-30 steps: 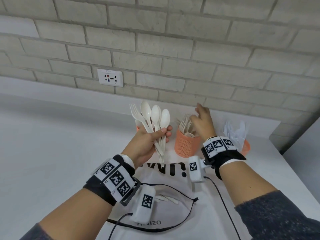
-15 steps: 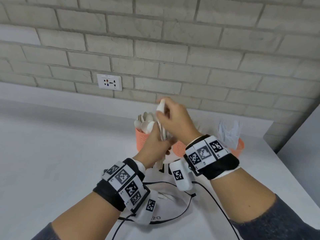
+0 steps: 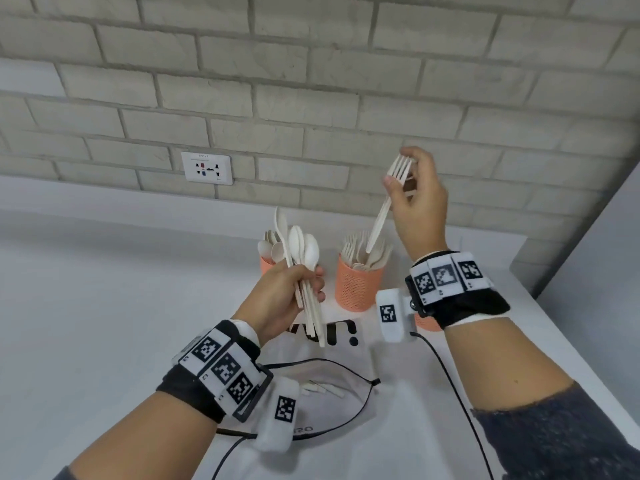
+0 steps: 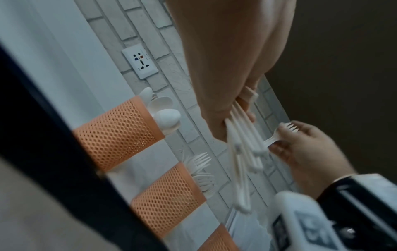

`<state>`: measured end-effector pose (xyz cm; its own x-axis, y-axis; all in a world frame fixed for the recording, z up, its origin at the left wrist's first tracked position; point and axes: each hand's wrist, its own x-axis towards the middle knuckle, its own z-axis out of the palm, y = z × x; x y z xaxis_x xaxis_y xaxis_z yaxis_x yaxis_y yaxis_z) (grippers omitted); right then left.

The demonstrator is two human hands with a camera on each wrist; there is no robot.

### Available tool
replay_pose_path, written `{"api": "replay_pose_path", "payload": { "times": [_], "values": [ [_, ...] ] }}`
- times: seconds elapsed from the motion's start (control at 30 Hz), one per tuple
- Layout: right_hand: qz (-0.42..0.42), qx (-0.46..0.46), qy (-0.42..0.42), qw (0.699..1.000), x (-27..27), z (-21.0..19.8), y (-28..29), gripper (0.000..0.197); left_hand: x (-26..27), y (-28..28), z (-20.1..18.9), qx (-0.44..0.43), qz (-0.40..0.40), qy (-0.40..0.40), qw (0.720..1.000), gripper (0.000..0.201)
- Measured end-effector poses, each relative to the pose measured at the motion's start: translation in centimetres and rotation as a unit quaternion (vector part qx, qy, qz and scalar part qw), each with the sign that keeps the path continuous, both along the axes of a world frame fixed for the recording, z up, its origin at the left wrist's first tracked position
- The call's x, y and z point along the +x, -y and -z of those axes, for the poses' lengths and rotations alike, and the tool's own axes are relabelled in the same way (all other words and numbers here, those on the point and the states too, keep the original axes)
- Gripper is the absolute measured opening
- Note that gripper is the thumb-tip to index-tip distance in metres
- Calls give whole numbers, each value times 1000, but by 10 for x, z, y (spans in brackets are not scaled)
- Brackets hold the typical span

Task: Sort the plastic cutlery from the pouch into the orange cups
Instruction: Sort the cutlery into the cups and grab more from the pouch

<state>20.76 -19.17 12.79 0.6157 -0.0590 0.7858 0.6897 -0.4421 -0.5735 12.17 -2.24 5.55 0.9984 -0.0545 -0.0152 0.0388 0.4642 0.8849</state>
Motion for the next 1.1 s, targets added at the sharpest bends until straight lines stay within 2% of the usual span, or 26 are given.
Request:
{"api": "replay_pose_path", "payload": {
  "times": [0.13, 0.23, 0.3, 0.37, 0.43, 0.5, 0.57, 0.63, 0.67, 0.73, 0.8, 0.87, 0.97, 1.0, 1.07, 1.1],
  "values": [
    [39, -32, -12, 999, 18, 43, 3, 30, -5, 0, -2, 15, 25, 17, 999, 31],
    [25, -81, -106, 991, 25, 71, 3, 28, -4, -2, -3, -22, 34, 14, 999, 35],
    [27, -144, -168, 975, 30, 87, 4, 25, -3, -3, -3, -37, 37, 16, 998, 37],
    [54, -231, -168, 957, 34, 96, 5, 23, -4, -5, -4, -49, 36, 21, 998, 35],
    [78, -256, -123, 956, 33, 94, 2, 25, -4, -7, -5, -51, 27, 25, 998, 32],
    [38, -191, -75, 978, 21, 78, -5, 30, -1, -10, -9, -35, 24, 35, 998, 29],
    [-93, -131, -104, 982, 0, 57, -18, 42, 1, -11, -18, -18, 24, 61, 998, 25],
    [-234, -113, -192, 946, -22, 37, -34, 53, 4, -10, -28, 18, 16, 100, 995, 24],
    [-287, -102, -235, 923, -30, 30, -42, 51, 5, -9, -34, 52, 16, 117, 992, 26],
    [-350, -36, -302, 886, -38, 24, -55, 28, 6, -7, -45, 151, 33, 145, 977, 29],
    [-338, 50, -345, 874, -40, 17, -66, 16, 8, -11, -56, 249, 55, 147, 956, 27],
    [-325, 118, -389, 854, -35, 14, -73, 21, 13, -19, -65, 341, 77, 125, 929, 20],
    [-311, 146, -418, 841, -29, 15, -84, 17, 26, -33, -69, 399, 126, 69, 906, 12],
    [-300, 154, -415, 845, -27, 15, -87, 14, 31, -39, -69, 431, 139, 54, 890, 14],
    [-289, 189, -384, 856, -18, 13, -88, 4, 43, -52, -68, 511, 144, 23, 847, 34],
    [-290, 218, -365, 857, -13, 12, -88, 8, 48, -60, -67, 533, 125, 7, 837, 46]
  ]
}}
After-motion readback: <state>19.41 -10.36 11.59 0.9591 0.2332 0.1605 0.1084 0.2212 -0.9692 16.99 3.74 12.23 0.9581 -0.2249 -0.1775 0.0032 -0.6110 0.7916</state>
